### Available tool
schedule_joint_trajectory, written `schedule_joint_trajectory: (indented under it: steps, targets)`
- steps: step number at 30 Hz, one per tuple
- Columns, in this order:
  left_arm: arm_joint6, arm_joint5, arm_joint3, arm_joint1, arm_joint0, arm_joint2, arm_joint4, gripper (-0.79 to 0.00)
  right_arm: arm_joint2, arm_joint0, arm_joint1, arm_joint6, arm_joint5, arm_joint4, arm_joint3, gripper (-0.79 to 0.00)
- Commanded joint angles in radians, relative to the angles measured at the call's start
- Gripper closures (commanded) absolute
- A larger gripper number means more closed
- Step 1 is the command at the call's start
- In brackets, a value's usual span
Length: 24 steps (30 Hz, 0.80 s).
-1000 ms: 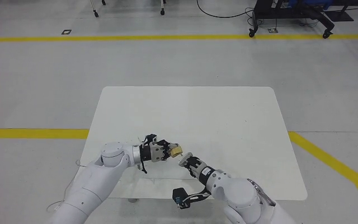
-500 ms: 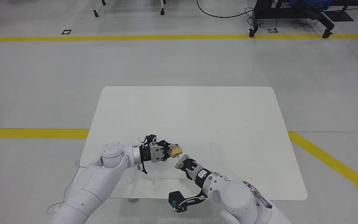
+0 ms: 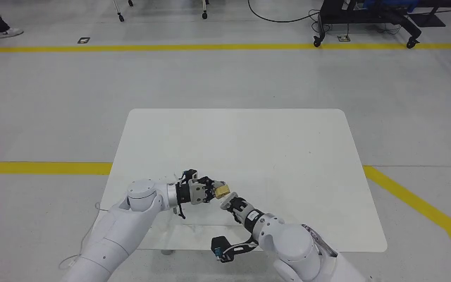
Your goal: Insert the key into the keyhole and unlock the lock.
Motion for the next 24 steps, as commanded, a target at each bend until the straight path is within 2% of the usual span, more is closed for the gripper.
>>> schedule_joint_trajectory:
  steps: [1, 24]
  targets:
    - [0.001, 0.000, 0.001, -0.001, 0.000, -0.001, 0.002, 0.000, -0.003, 0.002, -0.002, 0.006, -0.003, 0.000, 0.002, 0.000]
    - [-0.007, 0.007, 0.000, -0.006, 0.004, -0.009, 0.018, 0.000, -0.038, 0.048, -0.034, 0.093, -0.053, 0.024, 0.038, 0.000]
